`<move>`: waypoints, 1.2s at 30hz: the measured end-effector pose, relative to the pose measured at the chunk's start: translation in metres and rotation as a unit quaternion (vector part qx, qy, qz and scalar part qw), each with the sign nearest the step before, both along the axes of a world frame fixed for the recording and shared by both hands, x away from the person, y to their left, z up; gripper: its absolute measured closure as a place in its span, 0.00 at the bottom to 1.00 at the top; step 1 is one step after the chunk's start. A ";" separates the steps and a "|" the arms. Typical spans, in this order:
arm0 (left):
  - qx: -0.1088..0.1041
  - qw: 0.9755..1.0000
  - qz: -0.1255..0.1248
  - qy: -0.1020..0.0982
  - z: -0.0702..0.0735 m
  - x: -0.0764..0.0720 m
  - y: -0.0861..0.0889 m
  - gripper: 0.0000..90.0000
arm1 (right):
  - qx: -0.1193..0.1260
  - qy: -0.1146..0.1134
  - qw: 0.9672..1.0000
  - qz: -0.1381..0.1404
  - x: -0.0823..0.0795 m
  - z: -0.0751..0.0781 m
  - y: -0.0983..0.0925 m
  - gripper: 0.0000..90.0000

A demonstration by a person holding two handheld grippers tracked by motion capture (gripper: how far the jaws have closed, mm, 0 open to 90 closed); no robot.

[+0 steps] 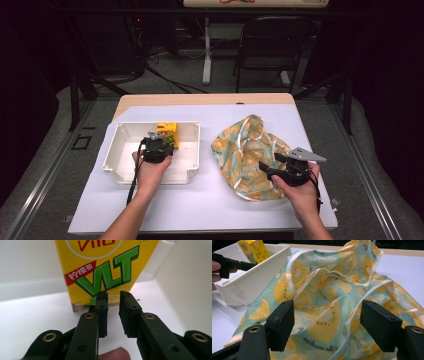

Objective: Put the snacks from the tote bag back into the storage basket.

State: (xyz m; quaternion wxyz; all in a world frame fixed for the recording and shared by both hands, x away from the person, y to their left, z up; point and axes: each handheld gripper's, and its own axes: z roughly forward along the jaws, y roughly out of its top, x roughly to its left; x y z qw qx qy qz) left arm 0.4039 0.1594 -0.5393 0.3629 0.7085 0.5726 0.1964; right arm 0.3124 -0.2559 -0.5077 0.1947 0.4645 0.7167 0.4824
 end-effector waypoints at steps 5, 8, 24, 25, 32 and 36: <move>0.002 1.000 0.004 0.005 0.000 0.002 0.001 0.84 | -0.005 0.001 1.000 0.000 0.000 0.000 -0.001 0.30; 0.003 1.000 -0.002 -0.003 0.000 0.000 0.001 0.80 | -0.002 0.001 1.000 -0.001 0.001 0.000 0.000 0.30; -0.044 0.997 -0.040 -0.042 0.024 -0.029 0.009 0.17 | -0.003 0.004 1.000 0.000 0.000 -0.001 -0.001 0.30; -0.049 0.997 -0.042 -0.043 0.025 -0.032 0.011 0.16 | -0.003 0.003 1.000 0.000 0.000 -0.001 -0.001 0.30; -0.047 0.996 -0.061 -0.048 0.028 -0.046 0.019 0.08 | -0.002 0.003 1.000 -0.002 0.000 -0.002 -0.001 0.30; -0.046 0.996 -0.062 -0.053 0.028 -0.054 0.025 0.07 | -0.001 0.003 1.000 -0.002 0.000 -0.002 -0.001 0.30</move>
